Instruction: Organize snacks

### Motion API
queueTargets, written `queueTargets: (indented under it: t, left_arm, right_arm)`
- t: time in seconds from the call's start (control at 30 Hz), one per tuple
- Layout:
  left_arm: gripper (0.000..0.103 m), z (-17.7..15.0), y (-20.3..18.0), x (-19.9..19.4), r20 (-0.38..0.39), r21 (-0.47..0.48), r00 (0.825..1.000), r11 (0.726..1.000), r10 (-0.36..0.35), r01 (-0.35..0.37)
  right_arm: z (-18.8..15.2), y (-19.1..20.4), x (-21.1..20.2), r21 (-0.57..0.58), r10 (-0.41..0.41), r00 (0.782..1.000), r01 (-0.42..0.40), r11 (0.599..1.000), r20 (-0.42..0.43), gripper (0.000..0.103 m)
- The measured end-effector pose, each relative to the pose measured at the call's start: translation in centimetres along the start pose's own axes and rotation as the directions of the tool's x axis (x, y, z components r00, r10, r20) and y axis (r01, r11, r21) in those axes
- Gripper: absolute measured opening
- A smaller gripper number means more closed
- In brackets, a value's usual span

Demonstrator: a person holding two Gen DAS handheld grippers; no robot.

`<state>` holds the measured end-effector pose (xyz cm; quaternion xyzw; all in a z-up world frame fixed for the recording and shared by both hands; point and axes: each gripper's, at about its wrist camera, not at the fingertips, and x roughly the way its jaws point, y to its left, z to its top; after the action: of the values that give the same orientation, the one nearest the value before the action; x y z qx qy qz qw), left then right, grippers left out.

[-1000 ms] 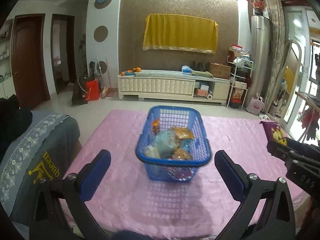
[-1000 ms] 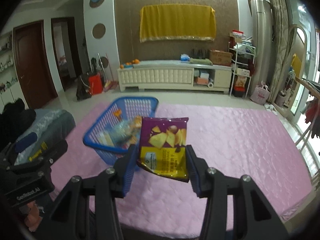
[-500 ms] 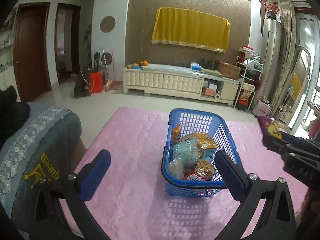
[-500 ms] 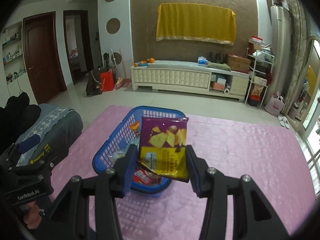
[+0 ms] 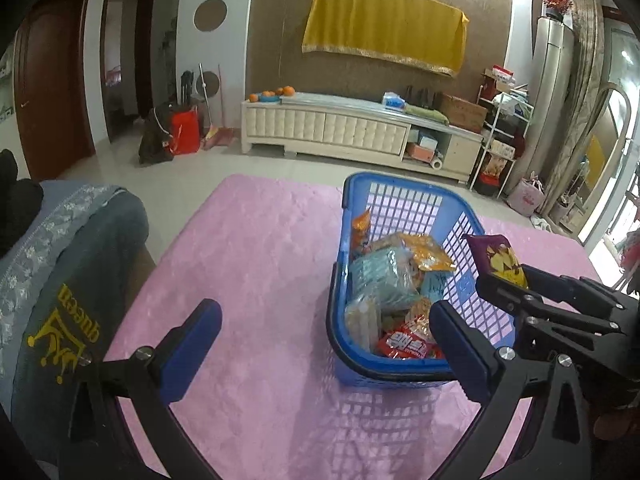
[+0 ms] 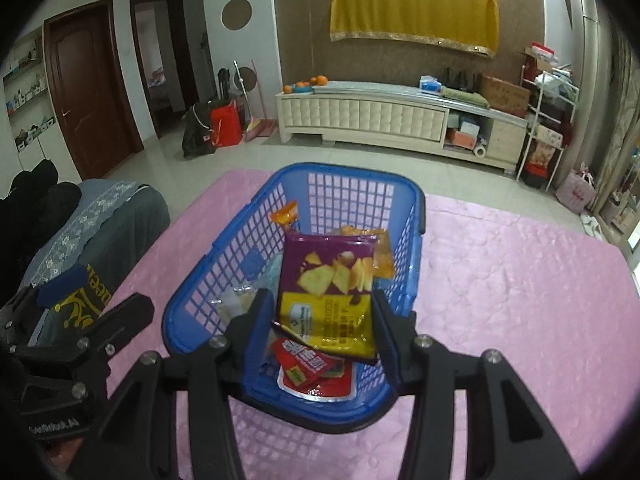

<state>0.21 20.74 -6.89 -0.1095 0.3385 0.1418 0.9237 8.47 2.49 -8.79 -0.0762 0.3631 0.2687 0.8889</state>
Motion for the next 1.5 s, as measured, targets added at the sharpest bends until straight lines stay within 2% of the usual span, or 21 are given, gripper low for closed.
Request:
queueTargets:
  t: [0.07, 0.13, 0.27, 0.63, 0.77, 0.93, 1.17, 1.27, 1.4, 1.5]
  left_arm:
    - [0.103, -0.3, -0.1, 0.3, -0.013, -0.004, 1.0, 1.0, 0.001, -0.002]
    - [0.103, -0.4, -0.1, 0.2, -0.015, -0.011, 1.0, 1.0, -0.008, 0.008]
    - [0.103, -0.7, -0.4, -0.6, -0.01, -0.015, 1.0, 1.0, -0.013, 0.013]
    - [0.103, -0.8, -2.5, -5.6, 0.039, 0.025, 0.999, 0.999, -0.035, 0.034]
    - [0.103, -0.6, -3.6, -8.5, 0.082, 0.046, 0.996, 0.998, -0.046, 0.042]
    - [0.103, -0.6, -4.8, -12.4, 0.149, 0.06, 0.986, 0.996, -0.075, 0.067]
    - [0.103, -0.6, -7.0, -17.2, 0.226, 0.096, 0.968, 0.991, -0.11, 0.09]
    - [0.103, -1.0, -7.7, -18.8, 0.245, 0.112, 0.96, 0.987, -0.136, 0.111]
    - [0.103, -1.7, -8.8, -20.4, 0.25, 0.142, 0.955, 0.982, -0.158, 0.125]
    - [0.103, -2.0, -9.2, -21.2, 0.263, 0.154, 0.95, 0.979, -0.168, 0.13]
  right_arm:
    - [-0.2, -0.1, 0.1, -0.001, -0.001, 1.0, 0.001, 1.0, -0.003, 0.076]
    - [-0.3, -0.2, -0.3, 0.01, -0.013, 0.999, 0.012, 1.0, 0.031, 0.086]
    - [-0.6, -0.7, -2.2, 0.025, -0.027, 0.996, 0.025, 0.999, 0.083, 0.096]
    - [-1.5, -2.6, -9.1, 0.036, -0.104, 0.985, 0.1, 0.994, 0.137, 0.096]
    - [-2.1, -3.4, -11.9, 0.057, -0.11, 0.98, 0.101, 0.993, 0.168, 0.102]
    - [-2.5, -4.2, -15.7, 0.062, -0.104, 0.973, 0.093, 0.994, 0.204, 0.103]
    - [-3.3, -5.0, -21.1, 0.083, -0.135, 0.951, 0.116, 0.99, 0.277, 0.103]
    - [-3.7, -5.1, -22.9, 0.085, -0.144, 0.944, 0.124, 0.989, 0.296, 0.103]
    - [-4.3, -4.8, -24.5, 0.078, -0.2, 0.929, 0.184, 0.98, 0.313, 0.103]
    - [-4.8, -4.7, -25.5, 0.076, -0.197, 0.927, 0.182, 0.98, 0.32, 0.103]
